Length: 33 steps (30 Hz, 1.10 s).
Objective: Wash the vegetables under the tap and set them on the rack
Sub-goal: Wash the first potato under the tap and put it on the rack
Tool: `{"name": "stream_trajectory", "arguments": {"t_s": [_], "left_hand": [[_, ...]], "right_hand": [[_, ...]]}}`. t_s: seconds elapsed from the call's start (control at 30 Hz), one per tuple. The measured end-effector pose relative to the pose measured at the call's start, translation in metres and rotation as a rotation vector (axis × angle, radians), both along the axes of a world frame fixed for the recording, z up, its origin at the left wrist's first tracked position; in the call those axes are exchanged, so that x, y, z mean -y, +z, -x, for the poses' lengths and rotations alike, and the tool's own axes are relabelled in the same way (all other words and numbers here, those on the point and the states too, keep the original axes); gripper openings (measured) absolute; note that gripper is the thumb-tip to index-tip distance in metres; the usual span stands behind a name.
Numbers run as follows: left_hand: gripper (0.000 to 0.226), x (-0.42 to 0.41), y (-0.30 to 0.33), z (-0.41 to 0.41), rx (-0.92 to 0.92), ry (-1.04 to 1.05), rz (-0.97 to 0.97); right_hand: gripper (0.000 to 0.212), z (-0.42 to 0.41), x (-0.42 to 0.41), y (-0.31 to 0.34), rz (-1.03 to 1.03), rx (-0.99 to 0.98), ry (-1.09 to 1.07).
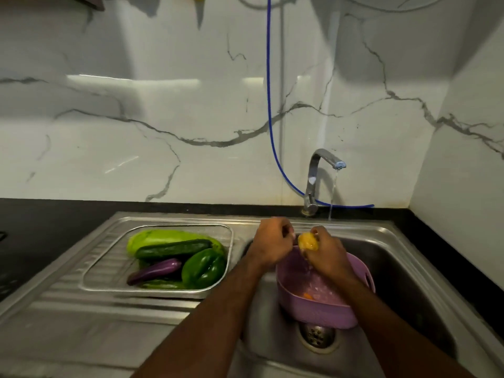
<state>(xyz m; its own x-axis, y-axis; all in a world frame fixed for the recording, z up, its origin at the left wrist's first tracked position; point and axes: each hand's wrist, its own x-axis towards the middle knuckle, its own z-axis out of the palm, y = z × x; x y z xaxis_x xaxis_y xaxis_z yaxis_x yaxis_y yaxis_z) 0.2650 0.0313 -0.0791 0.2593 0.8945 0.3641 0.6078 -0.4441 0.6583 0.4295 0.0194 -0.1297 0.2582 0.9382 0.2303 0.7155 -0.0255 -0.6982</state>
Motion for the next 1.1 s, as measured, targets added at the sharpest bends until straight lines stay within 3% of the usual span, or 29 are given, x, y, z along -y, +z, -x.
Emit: {"name": "stream_trajectory", "arguments": {"t_s": [0.23, 0.57, 0.8, 0.93, 1.1], "left_hand": [[0.015, 0.008, 0.036, 0.052, 0.012, 0.033, -0.090], [0.012, 0.031, 0.037, 0.189, 0.064, 0.256, -0.114], [0.015, 0.057, 0.021, 0.270, -0.134, 0.362, -0.025], [0.016, 0.062, 0.012, 0.286, -0.179, 0.338, 0.021], [0.015, 0.065, 0.004, 0.288, -0.165, 0.350, 0.024]], "right_hand": [[0.044, 0.030, 0.010, 0.034, -0.080, 0.024, 0.091], [0.046, 0.157, 0.006, 0.100, -0.133, -0.217, 0.268], [0.047, 0.240, 0.031, 0.101, 0.026, 0.090, 0.579], [0.050, 0.254, 0.041, 0.085, 0.060, 0.333, 0.625], [0.048, 0.248, 0.049, 0.086, 0.026, 0.445, 0.619]]}}
